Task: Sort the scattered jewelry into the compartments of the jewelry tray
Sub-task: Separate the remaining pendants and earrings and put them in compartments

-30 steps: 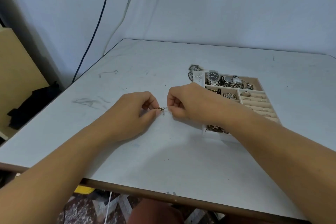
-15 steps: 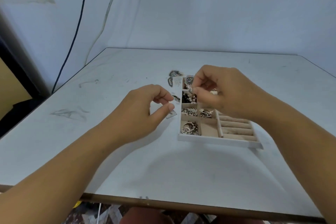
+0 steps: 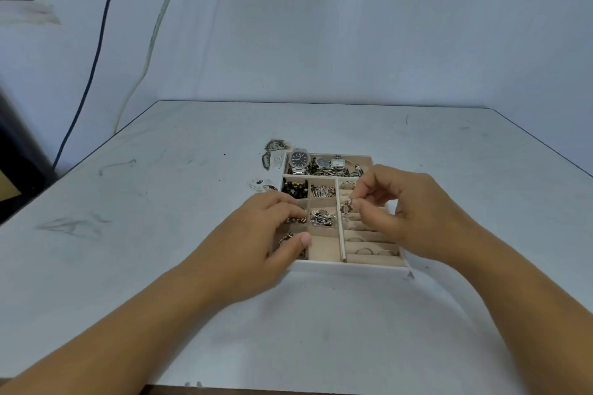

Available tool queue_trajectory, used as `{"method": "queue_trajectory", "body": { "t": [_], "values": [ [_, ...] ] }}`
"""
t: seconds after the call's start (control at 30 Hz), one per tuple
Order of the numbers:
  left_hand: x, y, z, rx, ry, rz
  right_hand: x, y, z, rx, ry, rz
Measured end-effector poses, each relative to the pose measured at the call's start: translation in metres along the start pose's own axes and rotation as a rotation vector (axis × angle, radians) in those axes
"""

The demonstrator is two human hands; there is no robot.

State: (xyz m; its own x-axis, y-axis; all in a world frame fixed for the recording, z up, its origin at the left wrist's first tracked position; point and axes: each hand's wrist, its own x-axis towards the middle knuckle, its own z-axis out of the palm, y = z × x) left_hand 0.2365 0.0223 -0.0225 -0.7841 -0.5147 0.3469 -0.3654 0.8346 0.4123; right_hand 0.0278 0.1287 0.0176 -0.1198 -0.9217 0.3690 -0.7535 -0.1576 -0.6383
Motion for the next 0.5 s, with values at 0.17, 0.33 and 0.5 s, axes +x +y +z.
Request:
{"method": "queue_trajectory", "body": {
  "t": [0.17, 0.33, 0.5],
  "values": [
    [-0.0049, -0.0023, 0.0067, 0.005, 0.026, 0.005, -0.0063, 0.0047, 0.0081, 0.084, 0.059, -0.016],
    [-0.0050, -0.0027, 0.0081, 0.030, 0.037, 0.018, -0.0077, 0.0027, 0.0112, 0.104, 0.038, -0.040],
    [-0.0060, -0.0021, 0.0086, 0.047, 0.041, 0.013, -0.0081, 0.0033, 0.0119, 0.099, 0.023, -0.028]
  ]
}}
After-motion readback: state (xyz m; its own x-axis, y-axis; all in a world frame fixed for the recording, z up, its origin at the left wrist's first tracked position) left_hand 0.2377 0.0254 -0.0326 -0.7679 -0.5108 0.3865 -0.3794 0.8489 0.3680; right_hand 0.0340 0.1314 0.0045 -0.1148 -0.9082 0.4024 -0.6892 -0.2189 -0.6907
